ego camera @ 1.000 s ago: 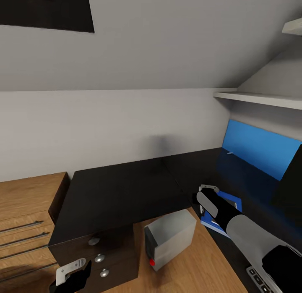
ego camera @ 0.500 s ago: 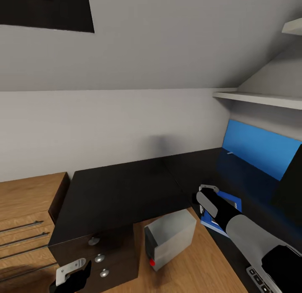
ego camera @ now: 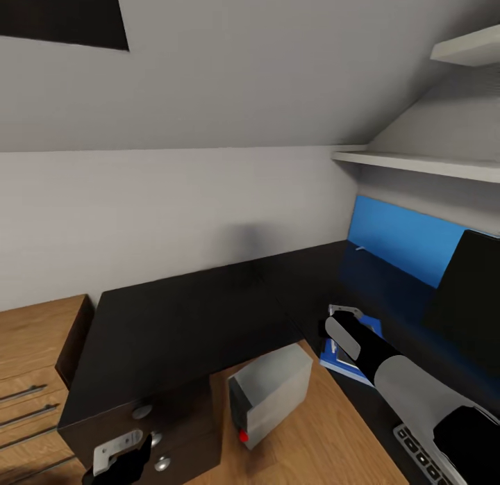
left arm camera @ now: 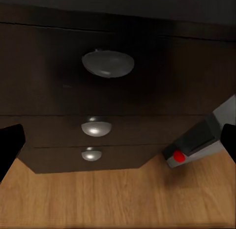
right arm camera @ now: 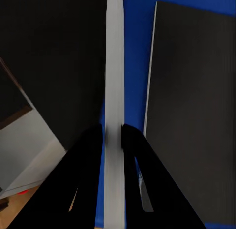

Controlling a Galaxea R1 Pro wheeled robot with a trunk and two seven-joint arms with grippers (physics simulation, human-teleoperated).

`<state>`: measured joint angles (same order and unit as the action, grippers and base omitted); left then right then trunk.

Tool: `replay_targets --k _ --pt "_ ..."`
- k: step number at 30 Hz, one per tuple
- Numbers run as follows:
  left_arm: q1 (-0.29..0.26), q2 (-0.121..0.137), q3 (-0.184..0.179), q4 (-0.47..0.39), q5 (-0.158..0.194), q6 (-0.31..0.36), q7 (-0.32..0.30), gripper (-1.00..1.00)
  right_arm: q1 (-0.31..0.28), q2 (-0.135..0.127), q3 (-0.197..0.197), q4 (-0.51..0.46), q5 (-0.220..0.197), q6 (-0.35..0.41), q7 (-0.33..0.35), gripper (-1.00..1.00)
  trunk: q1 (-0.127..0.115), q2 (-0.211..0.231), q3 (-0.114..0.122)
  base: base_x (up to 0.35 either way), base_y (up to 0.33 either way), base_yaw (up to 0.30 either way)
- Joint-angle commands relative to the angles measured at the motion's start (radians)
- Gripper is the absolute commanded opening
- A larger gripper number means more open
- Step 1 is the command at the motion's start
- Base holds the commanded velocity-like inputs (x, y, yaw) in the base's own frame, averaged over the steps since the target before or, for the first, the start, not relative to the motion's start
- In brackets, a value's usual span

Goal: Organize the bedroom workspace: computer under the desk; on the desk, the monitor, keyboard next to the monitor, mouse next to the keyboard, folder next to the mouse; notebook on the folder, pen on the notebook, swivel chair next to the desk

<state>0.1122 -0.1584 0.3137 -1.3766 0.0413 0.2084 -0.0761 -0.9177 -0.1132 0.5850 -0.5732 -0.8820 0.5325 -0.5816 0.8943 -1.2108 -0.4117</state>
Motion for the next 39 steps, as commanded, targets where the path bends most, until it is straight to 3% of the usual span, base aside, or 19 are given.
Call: replay_targets --k 1,9,13,17,24,39 --pt "0.0 -0.001 0.003 0.006 0.004 0.006 -0.007 1.0 -0.001 -0.002 0.008 -0.002 -0.009 0.002 -0.007 -1.0 0.0 -0.001 -0.001 0.004 0.011 -0.056" --pt "0.0 -0.001 0.004 0.095 0.001 0.002 -0.006 1.0 -0.001 0.0 0.01 -0.002 -0.008 0.001 -0.006 -1.0 0.0 -0.001 -0.001 0.001 0.004 -0.018" --pt "0.0 0.022 0.003 0.226 -0.003 -0.007 -0.006 1.0 -0.001 -0.004 0.009 -0.001 -0.005 0.001 -0.005 -1.0 0.0 -0.001 -0.001 0.002 -0.002 -0.002" --pt "0.0 0.036 0.001 0.308 -0.003 -0.078 -0.006 1.0 -0.001 -0.006 0.009 0.006 -0.001 0.0 -0.002 -1.0 0.0 -0.001 -0.001 0.143 -0.147 0.0" --pt "0.0 0.042 0.001 0.335 -0.003 -0.117 -0.007 1.0 -0.001 -0.006 0.008 0.031 0.0 -0.005 0.0 -1.0 0.0 -0.001 -0.001 0.061 -0.071 0.0" --pt "0.0 0.043 0.001 0.341 -0.003 -0.126 -0.007 1.0 -0.002 -0.005 0.004 0.111 0.001 -0.034 0.0 -1.0 0.0 -0.001 -0.001 0.039 -0.058 0.0"
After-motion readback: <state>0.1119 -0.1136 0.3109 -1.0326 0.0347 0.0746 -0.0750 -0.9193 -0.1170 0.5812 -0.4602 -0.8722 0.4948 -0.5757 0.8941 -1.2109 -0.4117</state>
